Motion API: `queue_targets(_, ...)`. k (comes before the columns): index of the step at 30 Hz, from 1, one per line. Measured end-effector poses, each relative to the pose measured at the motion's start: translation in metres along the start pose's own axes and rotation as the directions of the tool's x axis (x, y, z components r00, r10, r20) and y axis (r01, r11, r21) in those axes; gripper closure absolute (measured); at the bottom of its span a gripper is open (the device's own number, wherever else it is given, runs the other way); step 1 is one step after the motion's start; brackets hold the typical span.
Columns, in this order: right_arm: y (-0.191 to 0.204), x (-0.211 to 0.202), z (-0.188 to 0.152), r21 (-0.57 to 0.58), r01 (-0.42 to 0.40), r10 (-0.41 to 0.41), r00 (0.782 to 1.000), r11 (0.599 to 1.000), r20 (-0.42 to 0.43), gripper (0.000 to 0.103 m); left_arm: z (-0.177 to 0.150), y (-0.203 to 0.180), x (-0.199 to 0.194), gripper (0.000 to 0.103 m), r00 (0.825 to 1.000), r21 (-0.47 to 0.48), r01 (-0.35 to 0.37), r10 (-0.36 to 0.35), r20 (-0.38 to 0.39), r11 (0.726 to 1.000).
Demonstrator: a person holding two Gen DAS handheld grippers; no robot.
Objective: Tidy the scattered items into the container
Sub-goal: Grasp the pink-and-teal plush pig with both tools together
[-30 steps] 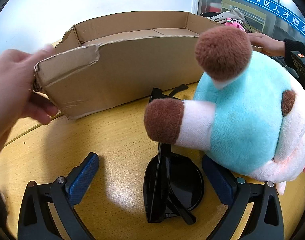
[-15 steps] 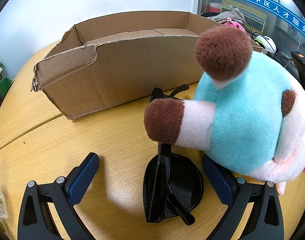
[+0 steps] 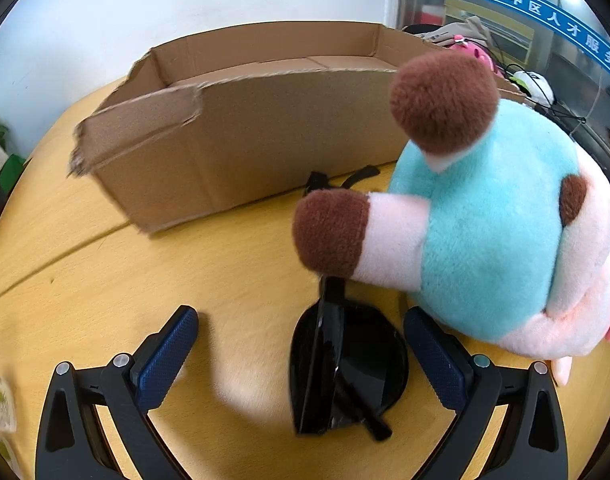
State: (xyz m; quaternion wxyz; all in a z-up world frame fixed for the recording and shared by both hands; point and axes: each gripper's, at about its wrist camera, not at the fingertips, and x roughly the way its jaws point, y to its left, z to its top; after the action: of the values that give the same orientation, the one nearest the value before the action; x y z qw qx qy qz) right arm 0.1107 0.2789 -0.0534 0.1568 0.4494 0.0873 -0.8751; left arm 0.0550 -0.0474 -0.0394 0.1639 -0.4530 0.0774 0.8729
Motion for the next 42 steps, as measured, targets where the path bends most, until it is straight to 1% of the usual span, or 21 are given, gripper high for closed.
queue_targets(2, 0.009, -0.016, -0.006, 0.017, 0.009, -0.01, 1.0, 1.0, 0.029, 0.0, -0.006, 0.001, -0.006, 0.0, 0.999, -0.037, -0.033, 0.032, -0.015, 0.999)
queue_targets(3, 0.016, -0.028, -0.007, 0.027, -0.005, 0.004, 0.999, 1.0, 0.049, 0.0, -0.01, 0.003, -0.012, 0.0, 0.999, -0.053, -0.047, 0.046, -0.009, 0.997)
queue_targets(6, 0.034, -0.06, -0.002, 0.034, -0.046, 0.042, 0.992, 0.998, 0.119, 0.0, -0.018, -0.001, -0.046, 0.0, 0.996, -0.099, -0.062, 0.068, 0.054, 0.993)
queue_targets(8, 0.052, -0.08, 0.007, 0.011, -0.063, 0.06, 0.984, 0.998, 0.166, 0.0, -0.018, -0.005, -0.068, 0.0, 0.992, -0.139, -0.067, 0.081, 0.099, 0.988)
queue_targets(9, 0.061, -0.086, 0.014, -0.005, -0.066, 0.066, 0.981, 0.998, 0.183, 0.0, -0.017, -0.008, -0.077, 0.0, 0.99, -0.164, -0.053, 0.073, 0.117, 0.985)
queue_targets(10, 0.07, -0.09, 0.02, -0.018, -0.065, 0.067, 0.979, 0.998, 0.193, 0.0, -0.014, -0.009, -0.084, 0.0, 0.99, -0.189, -0.022, 0.047, 0.13, 0.982)
queue_targets(12, 0.091, -0.094, 0.025, -0.043, -0.053, 0.06, 0.978, 0.998, 0.2, 0.0, -0.008, -0.013, -0.094, 0.0, 0.987, -0.219, 0.069, -0.034, 0.158, 0.973)
queue_targets(13, 0.1, -0.094, 0.027, -0.052, -0.046, 0.055, 0.979, 0.998, 0.196, 0.0, -0.006, -0.017, -0.097, 0.0, 0.984, -0.223, 0.096, -0.058, 0.17, 0.97)
queue_targets(15, 0.111, -0.088, 0.031, -0.049, -0.05, 0.058, 0.984, 0.998, 0.171, 0.0, -0.001, -0.031, -0.099, 0.0, 0.98, -0.218, 0.117, -0.077, 0.184, 0.969)
queue_targets(18, 0.12, -0.081, 0.028, -0.03, -0.089, 0.092, 0.987, 0.996, 0.128, 0.0, 0.0, -0.043, -0.093, 0.0, 0.977, -0.225, 0.154, -0.115, 0.178, 0.962)
queue_targets(19, 0.124, -0.08, 0.028, -0.028, -0.088, 0.091, 0.989, 0.996, 0.119, 0.0, -0.002, -0.046, -0.09, 0.0, 0.976, -0.233, 0.167, -0.128, 0.174, 0.958)
queue_targets(23, 0.132, -0.078, 0.026, -0.03, -0.076, 0.079, 0.992, 0.997, 0.094, 0.001, -0.007, -0.049, -0.083, 0.0, 0.976, -0.271, 0.189, -0.15, 0.159, 0.944)
queue_targets(29, 0.137, -0.072, 0.025, -0.032, -0.08, 0.082, 0.994, 0.996, 0.069, 0.001, -0.006, -0.047, -0.072, 0.0, 0.965, -0.327, 0.25, -0.208, 0.158, 0.911)
queue_targets(33, 0.143, -0.068, 0.027, -0.042, -0.081, 0.083, 0.995, 0.996, 0.061, 0.001, -0.004, -0.047, -0.064, 0.0, 0.965, -0.344, 0.257, -0.218, 0.148, 0.903)
queue_targets(37, 0.146, -0.064, 0.029, -0.054, -0.081, 0.084, 0.995, 0.995, 0.051, 0.001, -0.003, -0.049, -0.054, 0.001, 0.96, -0.348, 0.278, -0.245, 0.136, 0.895)
queue_targets(39, 0.147, -0.061, 0.03, -0.058, -0.08, 0.083, 0.995, 0.995, 0.047, 0.001, -0.002, -0.049, -0.051, 0.002, 0.956, -0.35, 0.291, -0.26, 0.133, 0.89)
queue_targets(42, 0.149, -0.055, 0.032, -0.062, -0.082, 0.084, 0.996, 0.995, 0.031, 0.001, -0.001, -0.05, -0.051, 0.005, 0.956, -0.343, 0.293, -0.263, 0.13, 0.893)
